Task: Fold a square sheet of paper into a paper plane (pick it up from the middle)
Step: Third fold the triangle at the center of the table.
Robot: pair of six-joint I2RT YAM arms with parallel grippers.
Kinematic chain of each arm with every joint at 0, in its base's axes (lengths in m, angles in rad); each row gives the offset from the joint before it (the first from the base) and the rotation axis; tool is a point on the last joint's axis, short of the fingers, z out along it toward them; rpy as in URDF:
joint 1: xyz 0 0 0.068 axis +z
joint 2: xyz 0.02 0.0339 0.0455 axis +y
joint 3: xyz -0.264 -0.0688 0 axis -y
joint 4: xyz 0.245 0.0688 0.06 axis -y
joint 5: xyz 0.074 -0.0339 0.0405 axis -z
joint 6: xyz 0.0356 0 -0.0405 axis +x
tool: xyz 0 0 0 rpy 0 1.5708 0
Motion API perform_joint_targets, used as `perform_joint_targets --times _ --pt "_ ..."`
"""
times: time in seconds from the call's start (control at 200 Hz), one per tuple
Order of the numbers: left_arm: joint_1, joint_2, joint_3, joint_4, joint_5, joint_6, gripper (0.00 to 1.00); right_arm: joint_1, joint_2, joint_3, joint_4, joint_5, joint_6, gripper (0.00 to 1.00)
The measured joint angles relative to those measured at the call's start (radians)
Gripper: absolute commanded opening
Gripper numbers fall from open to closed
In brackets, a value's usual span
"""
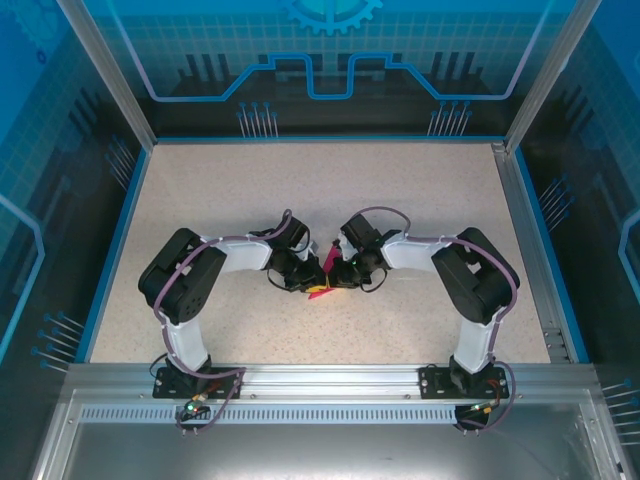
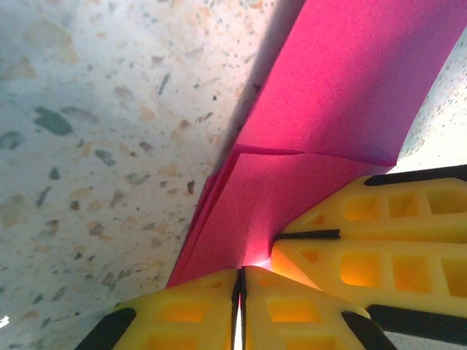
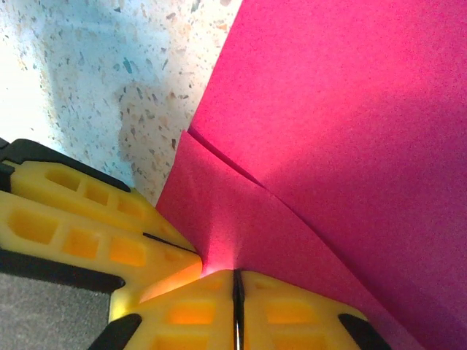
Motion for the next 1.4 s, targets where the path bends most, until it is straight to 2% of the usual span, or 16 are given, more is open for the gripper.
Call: perform_joint_targets --times 0.16,0.59,0.805,0.99,1.16,1.4 --pt "-0.002 -0.002 0.000 0.000 -0.003 0.001 0.13 -0.023 0.000 -0.001 -0.001 -0.013 0.000 0.10" --pt "-0.008 -0.002 0.000 0.013 -0.014 0.001 0.12 -0.190 -0.016 -0.106 0.122 -0.151 -0.004 0.12" --pt "-0.008 -0.003 0.000 0.012 -0.015 0.002 0.12 -0.245 -0.068 -0.150 0.121 -0.122 -0.004 0.13" --pt "-0.008 -0.003 0.000 0.012 -0.015 0.003 0.12 -0.235 -0.125 -0.143 0.073 -0.063 -0.004 0.15" --pt "-0.008 -0.003 0.000 0.012 -0.016 0.003 0.12 -0.152 -0.128 -0.062 0.037 -0.037 -0.005 0.15" --pt "-0.008 -0.003 0.000 0.012 -0.016 0.003 0.13 -0.119 -0.021 -0.021 0.034 -0.018 -0.007 0.15"
